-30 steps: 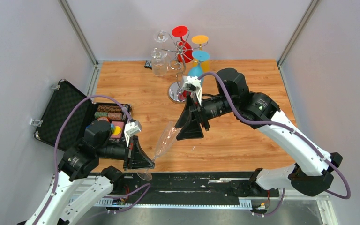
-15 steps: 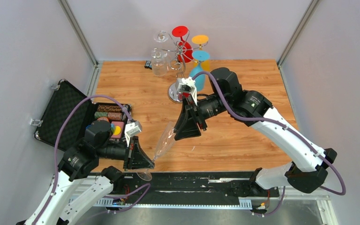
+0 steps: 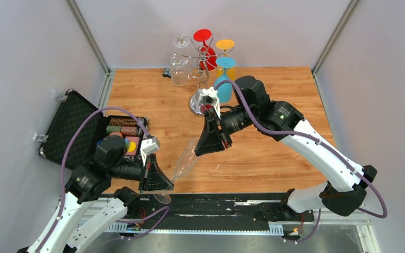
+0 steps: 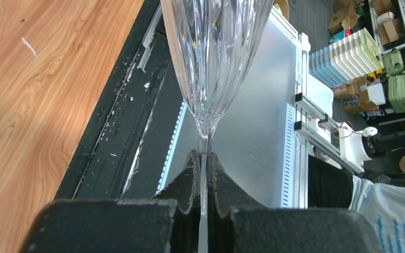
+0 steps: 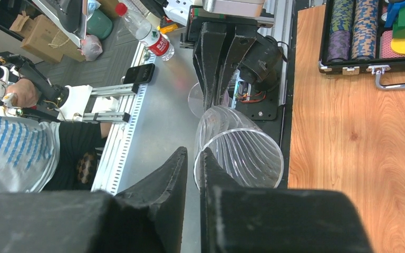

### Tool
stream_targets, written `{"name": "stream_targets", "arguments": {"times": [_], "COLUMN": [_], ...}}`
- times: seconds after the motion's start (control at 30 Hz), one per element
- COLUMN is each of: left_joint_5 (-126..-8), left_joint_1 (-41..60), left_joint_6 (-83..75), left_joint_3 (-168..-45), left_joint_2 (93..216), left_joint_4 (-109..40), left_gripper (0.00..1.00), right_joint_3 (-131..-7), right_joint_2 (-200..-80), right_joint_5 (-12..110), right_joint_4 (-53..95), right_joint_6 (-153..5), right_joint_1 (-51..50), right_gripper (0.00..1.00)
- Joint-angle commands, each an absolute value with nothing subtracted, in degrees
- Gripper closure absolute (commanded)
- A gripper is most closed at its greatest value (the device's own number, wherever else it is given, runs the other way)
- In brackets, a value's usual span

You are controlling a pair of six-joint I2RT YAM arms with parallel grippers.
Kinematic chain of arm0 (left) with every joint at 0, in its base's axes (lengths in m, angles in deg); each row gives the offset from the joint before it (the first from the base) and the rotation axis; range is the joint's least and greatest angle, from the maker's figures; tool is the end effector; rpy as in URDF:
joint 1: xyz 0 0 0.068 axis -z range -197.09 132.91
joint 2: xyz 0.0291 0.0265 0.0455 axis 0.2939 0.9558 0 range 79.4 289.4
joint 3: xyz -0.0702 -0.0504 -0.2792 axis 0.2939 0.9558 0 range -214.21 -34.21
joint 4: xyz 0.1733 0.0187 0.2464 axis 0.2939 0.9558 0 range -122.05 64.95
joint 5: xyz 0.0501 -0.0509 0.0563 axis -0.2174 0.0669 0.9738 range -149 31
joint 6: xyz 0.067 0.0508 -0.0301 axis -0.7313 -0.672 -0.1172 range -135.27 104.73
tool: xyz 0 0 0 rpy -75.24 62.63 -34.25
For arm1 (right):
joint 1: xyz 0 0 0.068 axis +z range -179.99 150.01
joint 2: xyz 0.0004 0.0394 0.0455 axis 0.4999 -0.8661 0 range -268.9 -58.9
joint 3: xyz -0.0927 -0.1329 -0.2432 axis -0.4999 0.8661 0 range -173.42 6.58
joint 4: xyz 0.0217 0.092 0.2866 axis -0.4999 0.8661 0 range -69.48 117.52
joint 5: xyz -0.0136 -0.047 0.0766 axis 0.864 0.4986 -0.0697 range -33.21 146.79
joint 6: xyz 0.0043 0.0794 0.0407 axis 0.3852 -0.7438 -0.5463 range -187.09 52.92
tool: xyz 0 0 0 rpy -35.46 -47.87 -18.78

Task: Take the wine glass off the wine glass rack
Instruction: Place the wine glass at the center of the board.

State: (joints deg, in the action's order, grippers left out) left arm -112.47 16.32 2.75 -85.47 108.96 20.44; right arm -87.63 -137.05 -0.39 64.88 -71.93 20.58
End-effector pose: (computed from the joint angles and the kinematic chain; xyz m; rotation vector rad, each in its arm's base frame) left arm 0.0669 -0.1208 0.3537 0.8930 2.0374 -1.4979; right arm 0.1545 0.2934 0.4732 -1.4451 1.6683 1.5954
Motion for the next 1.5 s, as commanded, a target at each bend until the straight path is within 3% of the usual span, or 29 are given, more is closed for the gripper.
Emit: {"name": "stream_targets", "arguments": {"times": [0.0,0.17,0.3,0.5,0.6,0.7,0.9,1.07,1.47], "left_joint_5": [-111.43,-111.20,-110.91,-108.70,-106.63,-104.41,-99.54,-97.76,-87.42], "left_joint_1": [16.49,16.51,16.51,16.52,16.53,16.49,16.50,16.49,16.55], "left_joint_6": [1.89,1.76,1.78,0.93,0.22,0.03,-0.20,1.59,1.66], "left_joint_3": [-86.75,-86.92,-86.94,-87.78,-88.37,-88.83,-89.68,-88.65,-88.95], "left_joint_2": [108.91,109.09,109.34,109.97,110.51,110.75,110.82,110.25,106.21], "left_joint_4": [20.22,20.24,20.25,20.95,22.06,22.57,23.32,20.74,16.83], "left_gripper": [1.00,0.99,0.89,0.62,0.41,0.26,0.05,0.01,0.00], "right_joint_3": [-88.44,-88.34,-88.13,-86.95,-85.75,-84.45,-81.94,-81.14,-84.09], "right_joint_2": [-137.29,-137.39,-137.14,-136.24,-135.48,-134.88,-132.76,-131.56,-130.92], "right_joint_5": [-3.39,-3.60,-2.95,-2.76,-2.33,-1.73,4.72,15.13,49.60], "right_joint_4": [65.51,65.88,65.93,66.00,66.19,66.30,68.91,72.27,82.41], "right_joint_6": [-71.24,-71.04,-71.10,-70.80,-70.48,-70.50,-70.51,-71.49,-77.55], "right_joint_1": [20.73,20.72,20.79,20.82,20.87,20.82,20.73,19.11,13.09], "right_gripper": [0.90,1.00,1.00,1.00,1.00,1.00,1.00,1.00,1.00]}}
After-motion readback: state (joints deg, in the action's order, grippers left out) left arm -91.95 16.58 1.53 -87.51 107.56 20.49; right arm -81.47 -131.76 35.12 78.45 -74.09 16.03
